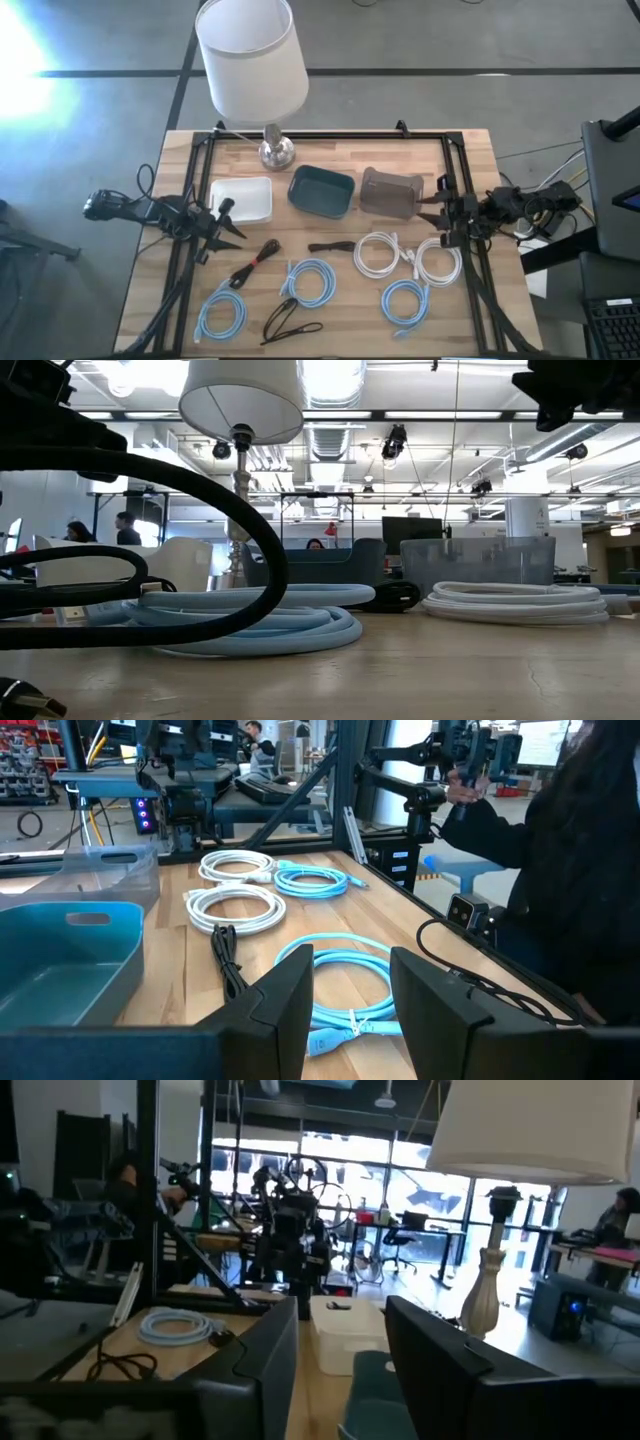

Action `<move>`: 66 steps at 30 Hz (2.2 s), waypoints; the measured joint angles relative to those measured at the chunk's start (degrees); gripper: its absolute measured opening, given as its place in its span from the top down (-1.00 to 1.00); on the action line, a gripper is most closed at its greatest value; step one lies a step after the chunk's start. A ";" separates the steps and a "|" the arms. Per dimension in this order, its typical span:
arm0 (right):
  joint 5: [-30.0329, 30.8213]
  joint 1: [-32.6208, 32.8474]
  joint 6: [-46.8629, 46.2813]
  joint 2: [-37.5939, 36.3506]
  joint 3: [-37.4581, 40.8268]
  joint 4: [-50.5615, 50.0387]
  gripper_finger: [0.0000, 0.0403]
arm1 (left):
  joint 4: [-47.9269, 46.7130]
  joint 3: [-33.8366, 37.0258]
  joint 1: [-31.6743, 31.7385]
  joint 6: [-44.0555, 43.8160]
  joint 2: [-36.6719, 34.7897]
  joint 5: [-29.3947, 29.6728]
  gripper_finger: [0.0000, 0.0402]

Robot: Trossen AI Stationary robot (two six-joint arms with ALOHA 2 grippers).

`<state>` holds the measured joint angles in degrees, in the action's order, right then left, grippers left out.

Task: Pick & Place USB Port
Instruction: Put the middle blue charger cable into the blue bin

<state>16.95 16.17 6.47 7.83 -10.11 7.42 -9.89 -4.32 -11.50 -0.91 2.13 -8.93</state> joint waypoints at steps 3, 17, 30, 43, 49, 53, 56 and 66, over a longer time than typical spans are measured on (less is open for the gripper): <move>1.17 0.00 -0.51 5.39 0.00 5.56 0.16 | 0.01 -0.02 0.02 0.00 0.00 0.01 0.30; 10.97 0.02 -9.16 25.96 -0.01 21.95 0.14 | 0.00 -0.01 0.00 0.00 -0.01 0.00 0.30; 11.06 0.04 -8.44 27.96 -0.50 21.85 0.14 | 0.00 -0.02 0.00 0.00 0.00 0.00 0.30; 11.15 0.04 -7.94 29.75 -0.50 22.15 0.14 | 0.01 0.00 0.01 0.00 -0.02 0.01 0.30; 11.15 0.04 -8.83 29.78 -0.50 23.31 0.14 | 0.00 -0.02 0.02 0.00 -0.02 0.00 0.30; 11.03 0.04 -6.18 30.52 -0.54 31.47 0.14 | 0.00 -0.01 0.00 0.00 0.00 0.00 0.30; 8.98 -0.17 -4.34 31.72 -2.50 31.94 0.14 | 0.01 -0.01 0.01 0.00 -0.02 0.00 0.30; 7.21 -1.09 -6.50 45.69 -17.78 16.44 0.14 | 5.96 0.29 0.02 1.81 0.09 4.49 0.30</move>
<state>24.17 15.07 -0.03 53.53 -27.88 23.85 -3.93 -4.03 -11.49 0.90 2.22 -4.44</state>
